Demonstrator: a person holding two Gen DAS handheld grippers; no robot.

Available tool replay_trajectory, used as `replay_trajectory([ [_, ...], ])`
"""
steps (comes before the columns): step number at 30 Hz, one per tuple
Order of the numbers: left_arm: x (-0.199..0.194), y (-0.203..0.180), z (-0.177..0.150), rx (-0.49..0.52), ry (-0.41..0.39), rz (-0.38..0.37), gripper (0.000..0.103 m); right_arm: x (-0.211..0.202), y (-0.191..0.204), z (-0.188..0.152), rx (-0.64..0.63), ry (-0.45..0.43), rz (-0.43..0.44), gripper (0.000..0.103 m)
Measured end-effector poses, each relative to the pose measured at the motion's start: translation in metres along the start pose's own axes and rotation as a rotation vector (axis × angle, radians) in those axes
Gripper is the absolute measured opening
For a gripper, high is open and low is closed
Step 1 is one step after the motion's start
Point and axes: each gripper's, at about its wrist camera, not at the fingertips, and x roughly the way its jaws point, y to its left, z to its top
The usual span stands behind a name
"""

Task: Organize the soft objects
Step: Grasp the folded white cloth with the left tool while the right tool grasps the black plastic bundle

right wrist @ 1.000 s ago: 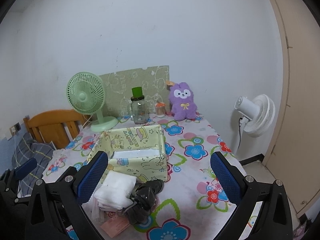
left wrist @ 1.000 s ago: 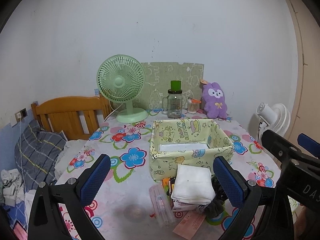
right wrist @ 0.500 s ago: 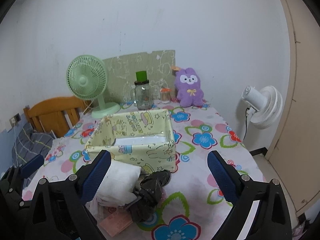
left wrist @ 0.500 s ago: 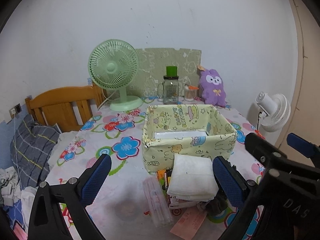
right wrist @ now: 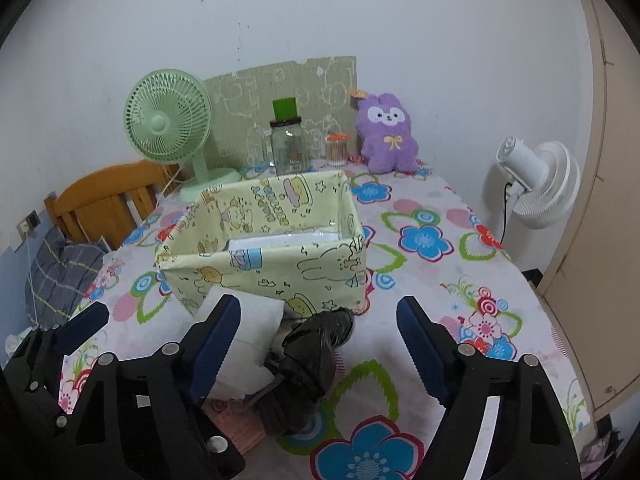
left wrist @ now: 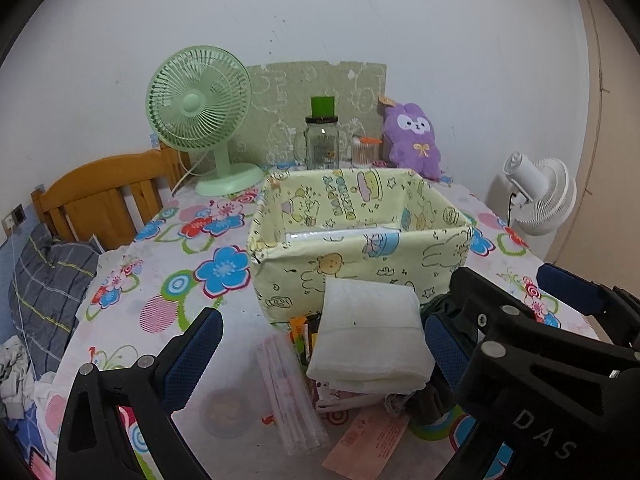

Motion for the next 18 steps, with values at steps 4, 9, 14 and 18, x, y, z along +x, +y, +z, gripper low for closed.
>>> replay_trajectory([
  [4, 0.008, -0.005, -0.002, 0.02, 0.022, 0.012, 0.101, 0.012, -0.004, -0.003, 0.02, 0.036, 0.019, 0.079],
  [9, 0.018, -0.008, -0.002, 0.03, 0.045, 0.008, 0.101, 0.023, -0.008, -0.004, 0.048, 0.068, 0.025, 0.077],
  [14, 0.027, -0.014, -0.004, 0.046, 0.072, 0.013, 0.101, 0.036, -0.011, -0.006, 0.059, 0.108, 0.019, 0.071],
  [18, 0.035, -0.016, -0.005, 0.053, 0.097, 0.017, 0.101, 0.045, -0.015, -0.008, 0.078, 0.137, 0.037, 0.066],
])
